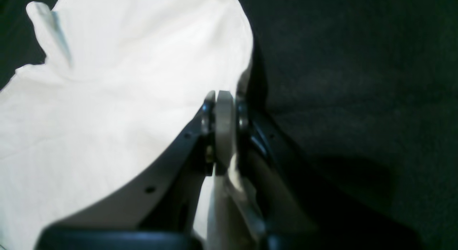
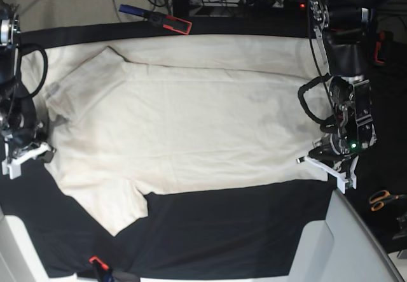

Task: Fold the T-shirt properly
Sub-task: 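Move both grippers to the shirt's unfolded side edge and grasp it, then lift the gripped side edge and fold it over the shirt body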

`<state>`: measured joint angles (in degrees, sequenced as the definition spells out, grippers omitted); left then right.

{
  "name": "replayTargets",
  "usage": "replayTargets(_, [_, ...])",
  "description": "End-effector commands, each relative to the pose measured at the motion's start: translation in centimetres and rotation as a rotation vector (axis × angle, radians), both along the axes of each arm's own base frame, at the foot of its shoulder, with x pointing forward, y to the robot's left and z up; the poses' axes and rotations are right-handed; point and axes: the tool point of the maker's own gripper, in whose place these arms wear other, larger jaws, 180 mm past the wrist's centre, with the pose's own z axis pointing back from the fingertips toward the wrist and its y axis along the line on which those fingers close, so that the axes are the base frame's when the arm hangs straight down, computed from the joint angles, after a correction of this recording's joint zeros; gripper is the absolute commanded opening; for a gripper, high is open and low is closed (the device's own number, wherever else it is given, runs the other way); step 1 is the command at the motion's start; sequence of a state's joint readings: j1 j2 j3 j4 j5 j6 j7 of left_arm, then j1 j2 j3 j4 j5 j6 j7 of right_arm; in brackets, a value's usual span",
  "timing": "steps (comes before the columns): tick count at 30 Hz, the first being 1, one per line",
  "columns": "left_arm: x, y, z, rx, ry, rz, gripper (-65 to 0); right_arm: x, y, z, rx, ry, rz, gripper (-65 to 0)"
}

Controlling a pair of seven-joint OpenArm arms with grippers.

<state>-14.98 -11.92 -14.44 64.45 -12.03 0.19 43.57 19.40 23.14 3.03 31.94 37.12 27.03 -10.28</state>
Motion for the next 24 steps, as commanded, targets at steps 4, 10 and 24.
replayTargets(4, [0.4, 0.8, 2.3, 0.033, -0.042, -0.007, -65.0, 1.1, -2.5, 3.2, 0.015, -0.075, -0.052, -65.0])
replayTargets(10, [-1.0, 0.4, 3.2, 0.048, -0.038, -0.029, -65.0, -0.3, -2.6, 3.0, 0.027, -0.006, -0.031, -65.0])
replayTargets(24, [-4.7, -0.1, 3.4, 0.094, -0.009, -0.069, -65.0, -4.6, -3.2, 1.9, 0.007, 0.071, -0.012, -65.0])
